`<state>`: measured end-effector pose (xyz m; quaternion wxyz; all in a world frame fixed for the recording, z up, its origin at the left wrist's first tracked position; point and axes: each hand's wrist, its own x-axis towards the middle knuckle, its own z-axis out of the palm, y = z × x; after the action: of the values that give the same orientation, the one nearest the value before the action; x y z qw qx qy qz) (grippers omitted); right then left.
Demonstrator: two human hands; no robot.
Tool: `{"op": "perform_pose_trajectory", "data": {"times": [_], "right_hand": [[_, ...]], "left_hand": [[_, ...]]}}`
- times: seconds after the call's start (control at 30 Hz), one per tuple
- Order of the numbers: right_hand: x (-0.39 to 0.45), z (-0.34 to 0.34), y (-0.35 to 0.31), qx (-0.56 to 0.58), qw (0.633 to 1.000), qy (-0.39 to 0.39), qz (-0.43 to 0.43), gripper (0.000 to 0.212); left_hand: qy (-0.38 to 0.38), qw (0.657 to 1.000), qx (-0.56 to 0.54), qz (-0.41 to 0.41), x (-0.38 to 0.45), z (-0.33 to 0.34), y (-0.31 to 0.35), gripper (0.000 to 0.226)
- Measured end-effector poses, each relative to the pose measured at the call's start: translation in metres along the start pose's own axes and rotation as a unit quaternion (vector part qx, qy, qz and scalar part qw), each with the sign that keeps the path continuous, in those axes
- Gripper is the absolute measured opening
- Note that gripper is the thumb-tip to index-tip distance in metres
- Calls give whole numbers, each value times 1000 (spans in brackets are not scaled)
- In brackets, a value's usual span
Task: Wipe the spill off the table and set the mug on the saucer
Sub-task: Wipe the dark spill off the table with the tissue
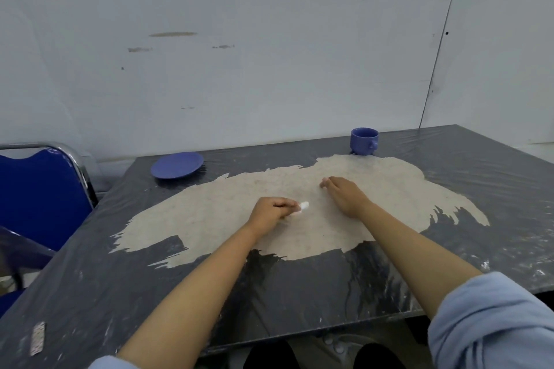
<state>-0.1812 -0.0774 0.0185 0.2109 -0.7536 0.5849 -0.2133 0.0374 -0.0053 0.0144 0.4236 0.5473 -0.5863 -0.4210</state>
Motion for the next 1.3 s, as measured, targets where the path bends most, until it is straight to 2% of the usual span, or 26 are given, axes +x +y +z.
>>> {"op": "perform_pose_trajectory", "data": {"times": [0.07, 0.13, 0.23, 0.33, 0.43, 0.57, 0.7, 0.87, 1.03, 1.17, 1.3], "right_hand": [[0, -2, -6, 49, 998, 27, -26, 41], [-2, -1, -13, 91, 993, 49, -54, 36], [-5, 3, -27, 184, 979, 56, -63, 36], [-6, 3, -39, 334, 942, -12, -29, 41], [-6, -1, -46, 400, 909, -112, 35, 47], [-4, -1, -47, 450, 874, -175, 59, 42], [-3, -1, -48, 487, 851, -188, 57, 37], [-5, -5, -46, 451, 880, -149, 10, 45], [-6, -4, -43, 419, 901, -110, -11, 41], [-5, -4, -43, 409, 909, -81, -9, 39], [-5, -3, -43, 401, 913, -75, -10, 31]], "left_hand": [[52, 989, -127, -51, 7, -5, 5, 26], [69, 961, -252, -89, 12, -6, 12, 31], [80, 923, -355, -122, 17, -5, 19, 28], [89, 898, -407, -140, 21, -1, 20, 22], [87, 885, -435, -138, 24, 2, 20, 14], [77, 883, -445, -125, 26, 6, 23, 17], [79, 892, -431, -105, 26, 11, 24, 28], [84, 912, -394, -82, 27, 16, 25, 26], [108, 925, -357, -76, 33, 25, 27, 8], [112, 929, -342, -82, 35, 26, 26, 22], [113, 935, -324, -85, 34, 26, 24, 21]]}}
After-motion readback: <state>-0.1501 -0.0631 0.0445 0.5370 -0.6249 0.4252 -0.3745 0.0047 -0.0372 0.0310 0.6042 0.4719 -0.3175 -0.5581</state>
